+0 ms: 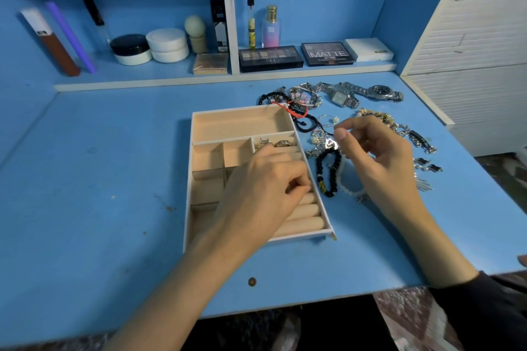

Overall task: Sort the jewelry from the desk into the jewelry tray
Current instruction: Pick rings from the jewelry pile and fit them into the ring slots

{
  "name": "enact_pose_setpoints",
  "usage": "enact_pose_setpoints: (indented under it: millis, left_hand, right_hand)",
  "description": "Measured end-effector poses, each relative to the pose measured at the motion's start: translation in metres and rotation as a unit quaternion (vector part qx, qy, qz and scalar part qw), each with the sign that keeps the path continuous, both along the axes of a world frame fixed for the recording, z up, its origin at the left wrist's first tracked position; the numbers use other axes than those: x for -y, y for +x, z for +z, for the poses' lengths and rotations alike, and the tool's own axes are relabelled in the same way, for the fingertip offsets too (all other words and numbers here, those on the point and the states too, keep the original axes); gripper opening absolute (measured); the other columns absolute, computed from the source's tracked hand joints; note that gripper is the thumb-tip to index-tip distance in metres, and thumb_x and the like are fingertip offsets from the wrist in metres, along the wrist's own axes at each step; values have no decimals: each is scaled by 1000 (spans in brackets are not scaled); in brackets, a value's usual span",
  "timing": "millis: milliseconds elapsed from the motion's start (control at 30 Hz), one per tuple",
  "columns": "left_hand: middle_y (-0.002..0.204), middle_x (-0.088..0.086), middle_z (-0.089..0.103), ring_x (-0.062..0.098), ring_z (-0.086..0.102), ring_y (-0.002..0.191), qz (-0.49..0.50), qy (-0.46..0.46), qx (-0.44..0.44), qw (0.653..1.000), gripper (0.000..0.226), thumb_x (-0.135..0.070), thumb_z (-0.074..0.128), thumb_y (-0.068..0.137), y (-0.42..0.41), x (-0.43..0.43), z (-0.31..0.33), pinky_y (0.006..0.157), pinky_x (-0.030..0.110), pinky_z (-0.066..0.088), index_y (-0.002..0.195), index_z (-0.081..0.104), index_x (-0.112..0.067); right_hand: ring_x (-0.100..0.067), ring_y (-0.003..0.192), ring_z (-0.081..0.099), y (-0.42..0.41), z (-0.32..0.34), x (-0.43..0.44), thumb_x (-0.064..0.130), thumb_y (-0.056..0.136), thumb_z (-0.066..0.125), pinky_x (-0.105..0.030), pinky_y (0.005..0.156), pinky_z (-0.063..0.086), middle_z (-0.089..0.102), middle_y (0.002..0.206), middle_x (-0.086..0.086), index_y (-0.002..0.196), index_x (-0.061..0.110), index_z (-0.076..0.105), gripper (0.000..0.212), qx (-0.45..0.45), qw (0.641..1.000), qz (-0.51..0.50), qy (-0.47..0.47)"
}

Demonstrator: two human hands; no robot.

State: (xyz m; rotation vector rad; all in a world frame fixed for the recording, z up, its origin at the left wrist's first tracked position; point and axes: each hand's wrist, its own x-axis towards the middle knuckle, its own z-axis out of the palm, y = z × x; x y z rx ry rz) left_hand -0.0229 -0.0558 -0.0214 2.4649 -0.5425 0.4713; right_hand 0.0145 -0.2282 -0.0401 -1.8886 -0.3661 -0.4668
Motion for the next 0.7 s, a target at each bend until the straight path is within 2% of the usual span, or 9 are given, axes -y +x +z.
enact_pose_setpoints:
  millis: [133,233,300,400,533,700]
  left_hand:
    - [69,-12,66,7,45,75,-37,21,4,999,4,-18,76,72,0,-4,-1,55,33,51,72,73,-20]
    - [74,-12,69,7,47,79,-58,46,1,997,7,-18,73,77,0,-8,-1,56,35,53,83,75,-20]
    - [75,-11,69,7,48,79,-67,54,0,996,10,-17,73,77,-1,-8,0,56,35,53,86,75,-20]
    - [74,-11,69,9,51,79,-68,52,-12,996,12,-18,72,78,-1,-7,2,56,36,53,89,73,-22]
    - [73,-11,69,9,50,75,-78,75,0,994,9,-16,75,74,0,-8,5,56,32,53,81,74,-20]
    - [73,-11,66,11,50,76,-76,113,2,991,14,-13,74,74,0,-7,5,56,25,48,85,75,-21]
  right_hand:
    - [-27,61,49,-1,1,0,28,90,58,-45,58,43,55,67,-15,87,20,62,10,13,1000,-2,1]
    - [-29,62,49,-1,4,3,27,90,57,-41,58,43,55,68,-17,86,16,62,13,24,998,-27,53]
    - [-23,59,47,1,7,7,25,91,56,-32,56,41,54,65,-15,85,14,62,13,21,993,-52,108]
    - [-13,58,47,4,9,11,20,91,56,-19,56,39,53,62,0,85,13,61,11,7,984,-66,167]
    - [-14,57,47,5,8,12,21,90,56,-20,56,39,52,63,-6,85,13,61,11,-6,983,-63,172]
    - [-14,57,47,6,7,13,22,90,56,-20,56,39,52,63,-7,87,10,62,13,-18,981,-70,177]
